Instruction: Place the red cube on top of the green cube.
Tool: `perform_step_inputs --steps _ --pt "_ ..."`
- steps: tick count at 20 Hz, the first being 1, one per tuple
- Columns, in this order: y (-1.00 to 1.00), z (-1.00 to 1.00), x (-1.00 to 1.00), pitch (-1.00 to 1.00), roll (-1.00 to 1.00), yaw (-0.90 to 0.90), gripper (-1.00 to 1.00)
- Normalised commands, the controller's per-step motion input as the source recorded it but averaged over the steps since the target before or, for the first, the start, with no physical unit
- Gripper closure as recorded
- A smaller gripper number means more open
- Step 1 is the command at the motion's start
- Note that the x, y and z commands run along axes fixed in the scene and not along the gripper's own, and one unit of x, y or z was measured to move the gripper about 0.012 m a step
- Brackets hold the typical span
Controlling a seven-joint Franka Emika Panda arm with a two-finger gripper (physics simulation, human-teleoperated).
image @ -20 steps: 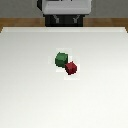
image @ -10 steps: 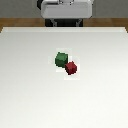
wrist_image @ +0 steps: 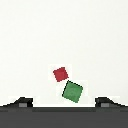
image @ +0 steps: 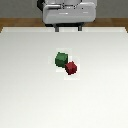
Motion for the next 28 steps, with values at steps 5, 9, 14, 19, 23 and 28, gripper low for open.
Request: perform_step_inputs --steps 5,9,14,19,23,28 --pt "0.00 0.00 0.40 0.00 0.00 0.21 -1.00" --pt "0.00 0.00 0.00 0.00 0.00 0.04 -1.00" --pt "0.00 0.00 0.00 0.00 0.00 0.09 -1.00" --pt "0.00 -0.20 0.00 0.00 0.00 0.00 -1.00" --pt "0.00 -1.00 0.00 0.00 0.00 0.00 -1.00" --pt "0.00 -0.40 0.27 0.00 0.00 0.00 -1.00"
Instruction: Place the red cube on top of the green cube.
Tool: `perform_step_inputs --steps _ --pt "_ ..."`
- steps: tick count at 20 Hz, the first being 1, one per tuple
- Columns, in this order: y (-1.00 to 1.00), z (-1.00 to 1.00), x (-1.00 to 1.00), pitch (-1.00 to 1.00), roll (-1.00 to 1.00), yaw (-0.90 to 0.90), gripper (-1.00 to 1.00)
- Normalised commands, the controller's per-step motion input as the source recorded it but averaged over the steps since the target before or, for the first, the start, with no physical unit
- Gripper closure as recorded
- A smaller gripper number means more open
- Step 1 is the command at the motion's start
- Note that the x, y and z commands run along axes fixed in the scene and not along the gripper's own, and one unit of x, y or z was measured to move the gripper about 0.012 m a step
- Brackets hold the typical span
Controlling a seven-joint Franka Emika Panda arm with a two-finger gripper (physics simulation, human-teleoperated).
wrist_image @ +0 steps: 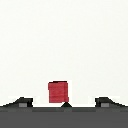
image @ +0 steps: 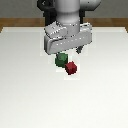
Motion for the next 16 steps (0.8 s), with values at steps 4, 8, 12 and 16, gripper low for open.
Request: perform_step_inputs --steps 4,8,12,16 --pt "0.25 0.00 0.00 0.00 0.00 0.00 -1.00" --pt "0.00 -0.25 0.00 0.00 0.00 0.00 -1.00" --pt "0.00 -0.75 0.00 0.00 0.00 0.00 -1.00" --pt "0.00 -0.50 0.00 0.00 0.00 0.00 1.00"
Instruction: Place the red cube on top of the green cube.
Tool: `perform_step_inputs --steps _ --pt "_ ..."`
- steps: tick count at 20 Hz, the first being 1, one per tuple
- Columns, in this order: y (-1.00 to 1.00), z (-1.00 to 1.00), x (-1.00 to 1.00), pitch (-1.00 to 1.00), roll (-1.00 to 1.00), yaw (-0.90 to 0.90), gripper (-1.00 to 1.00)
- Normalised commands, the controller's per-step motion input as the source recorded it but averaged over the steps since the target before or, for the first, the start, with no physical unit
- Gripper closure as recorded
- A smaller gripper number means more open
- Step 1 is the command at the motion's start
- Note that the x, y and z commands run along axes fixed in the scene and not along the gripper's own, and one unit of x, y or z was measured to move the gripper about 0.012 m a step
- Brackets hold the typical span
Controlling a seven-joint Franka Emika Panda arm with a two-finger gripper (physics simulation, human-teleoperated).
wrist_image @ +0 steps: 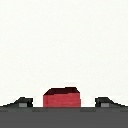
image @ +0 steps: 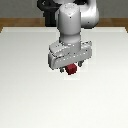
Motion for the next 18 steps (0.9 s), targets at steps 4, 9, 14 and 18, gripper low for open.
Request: perform_step_inputs --steps 4,9,14,18 --pt "0.00 0.00 0.00 0.00 0.00 0.00 1.00" --pt "0.00 0.40 0.00 0.00 0.00 0.00 1.00" --pt "0.00 1.00 0.00 0.00 0.00 0.00 1.00" --pt "0.00 1.00 0.00 0.00 0.00 0.00 1.00"
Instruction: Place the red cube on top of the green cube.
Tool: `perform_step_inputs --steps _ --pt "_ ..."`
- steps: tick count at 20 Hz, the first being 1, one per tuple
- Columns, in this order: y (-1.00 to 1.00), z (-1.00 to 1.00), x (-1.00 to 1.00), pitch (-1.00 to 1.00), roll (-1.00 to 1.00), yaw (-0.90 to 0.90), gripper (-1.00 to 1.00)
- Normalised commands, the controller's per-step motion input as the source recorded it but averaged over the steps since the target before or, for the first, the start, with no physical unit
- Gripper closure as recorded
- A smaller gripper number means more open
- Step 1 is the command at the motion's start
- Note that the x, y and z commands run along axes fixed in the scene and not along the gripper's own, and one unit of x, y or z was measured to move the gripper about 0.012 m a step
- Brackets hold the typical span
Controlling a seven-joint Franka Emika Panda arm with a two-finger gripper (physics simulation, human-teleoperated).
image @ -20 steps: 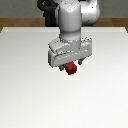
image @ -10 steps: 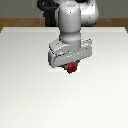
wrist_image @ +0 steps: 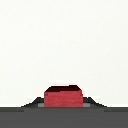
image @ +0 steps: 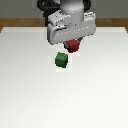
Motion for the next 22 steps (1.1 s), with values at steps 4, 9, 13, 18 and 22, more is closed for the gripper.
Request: perform_step_inputs --steps 4,9,13,18,22 --pt "0.00 0.25 -0.25 0.00 0.00 0.00 1.00" --pt "-0.60 0.00 0.00 0.00 0.00 0.00 1.00" --pt "-0.25 0.00 0.00 0.00 0.00 0.00 1.00" --pt "0.00 0.00 -0.40 0.00 0.00 0.00 1.00" --pt "0.25 0.00 0.00 0.00 0.00 0.00 1.00"
